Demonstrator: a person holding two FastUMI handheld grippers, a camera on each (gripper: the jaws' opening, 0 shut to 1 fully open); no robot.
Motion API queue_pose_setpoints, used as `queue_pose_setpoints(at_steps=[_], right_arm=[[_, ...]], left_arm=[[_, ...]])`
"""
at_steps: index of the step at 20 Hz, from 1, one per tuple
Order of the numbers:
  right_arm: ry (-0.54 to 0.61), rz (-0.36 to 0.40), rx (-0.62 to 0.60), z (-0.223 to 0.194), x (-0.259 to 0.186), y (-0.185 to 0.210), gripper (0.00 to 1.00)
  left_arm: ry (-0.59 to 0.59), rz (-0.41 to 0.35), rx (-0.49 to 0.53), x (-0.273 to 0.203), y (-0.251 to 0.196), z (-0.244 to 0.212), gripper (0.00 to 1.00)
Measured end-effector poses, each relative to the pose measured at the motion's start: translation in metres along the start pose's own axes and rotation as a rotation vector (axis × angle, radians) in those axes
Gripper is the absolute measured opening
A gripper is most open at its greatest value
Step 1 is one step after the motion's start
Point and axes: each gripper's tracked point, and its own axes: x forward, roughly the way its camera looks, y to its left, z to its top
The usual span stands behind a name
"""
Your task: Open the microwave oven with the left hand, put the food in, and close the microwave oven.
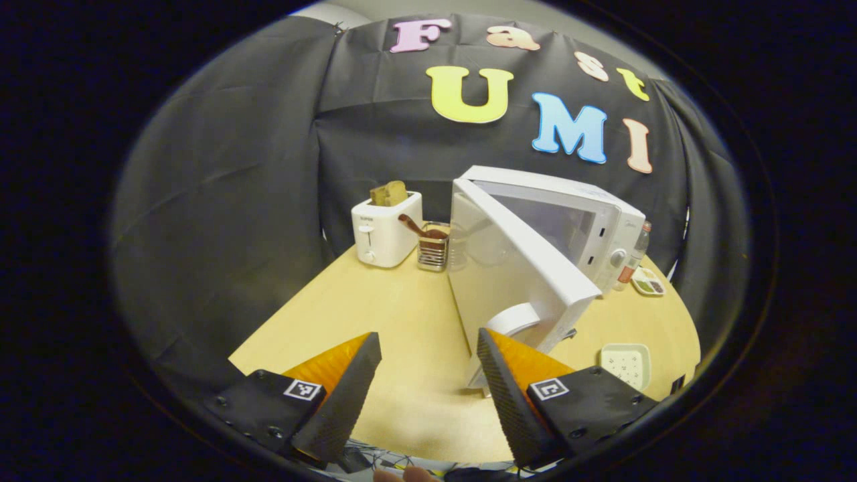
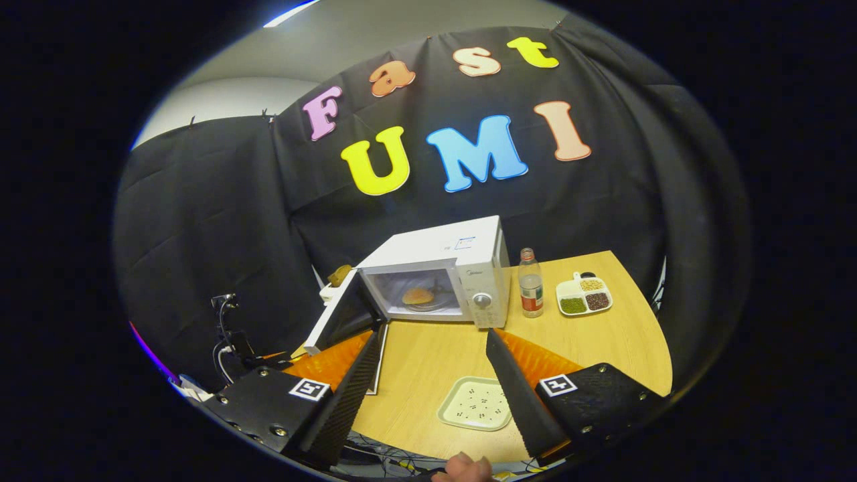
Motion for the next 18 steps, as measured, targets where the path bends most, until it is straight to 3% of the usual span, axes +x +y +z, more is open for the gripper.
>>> queue_pose_setpoints(at_steps=[4,7,9,11,13,14,17,18], right_arm=[[0.000,-0.107,0.060,0.013,0.010,-0.025,0.98],[-0.034,-0.180,0.109,0.023,0.021,-0.037,0.98],[-0.020,-0.202,0.144,0.018,0.027,-0.037,0.98],[-0.017,-0.235,0.165,0.019,0.030,-0.041,0.98],[-0.018,-0.259,0.170,0.020,0.035,-0.044,0.98],[-0.008,-0.272,0.168,0.017,0.036,-0.048,0.98],[-0.006,-0.311,0.170,0.017,0.036,-0.059,0.98],[-0.006,-0.324,0.176,0.016,0.036,-0.063,0.98]], left_arm=[[0.010,-0.140,-0.041,0.033,-0.038,0.009,0.97],[-0.001,-0.241,-0.009,0.059,-0.073,0.028,0.94],[0.000,-0.302,0.018,0.075,-0.098,0.042,1.00],[-0.017,-0.363,0.040,0.086,-0.125,0.056,1.00],[-0.030,-0.405,0.078,0.099,-0.148,0.066,1.00],[-0.032,-0.434,0.089,0.104,-0.162,0.068,0.94],[-0.053,-0.485,0.152,0.117,-0.194,0.078,0.94],[-0.062,-0.495,0.167,0.122,-0.202,0.083,1.00]])
